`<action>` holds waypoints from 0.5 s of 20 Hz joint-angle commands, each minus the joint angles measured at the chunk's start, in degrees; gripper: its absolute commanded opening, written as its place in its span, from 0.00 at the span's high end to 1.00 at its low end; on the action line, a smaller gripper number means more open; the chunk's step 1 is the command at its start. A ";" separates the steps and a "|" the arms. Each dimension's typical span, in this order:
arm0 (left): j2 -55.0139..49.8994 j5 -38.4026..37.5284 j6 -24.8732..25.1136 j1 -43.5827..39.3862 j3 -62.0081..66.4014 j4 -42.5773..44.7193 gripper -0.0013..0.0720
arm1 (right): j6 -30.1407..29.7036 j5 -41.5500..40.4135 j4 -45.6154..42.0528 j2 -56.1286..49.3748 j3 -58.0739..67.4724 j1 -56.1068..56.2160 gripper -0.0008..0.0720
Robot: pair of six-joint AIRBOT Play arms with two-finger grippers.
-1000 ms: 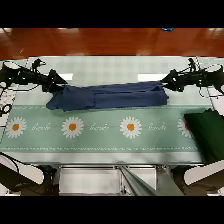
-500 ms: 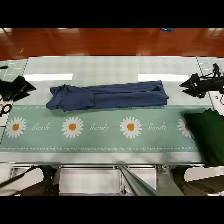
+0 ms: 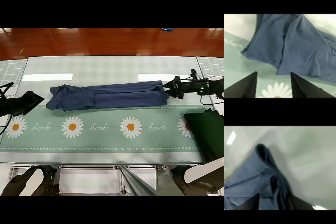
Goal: Fold the shirts.
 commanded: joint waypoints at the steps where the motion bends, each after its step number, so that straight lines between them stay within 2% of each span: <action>1: 1.01 0.31 -0.02 -2.01 -1.01 -0.90 0.29 | -0.55 -0.46 2.58 -2.93 2.19 3.32 0.41; 3: 1.01 0.33 0.00 -2.49 -1.01 -1.31 0.29 | -0.55 -2.21 3.54 -2.95 2.95 4.81 0.42; 4: 1.01 0.35 0.00 -2.54 -1.01 -1.68 0.29 | -0.52 -2.34 3.56 -2.95 3.41 5.46 0.46; 5: 1.01 0.46 0.00 -2.58 -1.01 -1.73 0.29 | -0.79 -2.16 3.48 -2.93 3.76 5.95 0.63; 6: 1.01 0.59 -0.02 -2.60 -1.01 -1.73 0.29 | -1.09 -1.79 3.39 -2.86 4.04 6.19 0.96; 8: 1.01 0.74 0.02 -2.60 -1.01 -2.64 0.29 | -1.66 -0.15 2.43 -1.70 4.02 6.27 0.96; 10: 1.01 0.74 0.02 -2.91 -1.01 -4.22 0.29 | -0.68 1.07 -3.37 1.44 4.02 5.95 0.96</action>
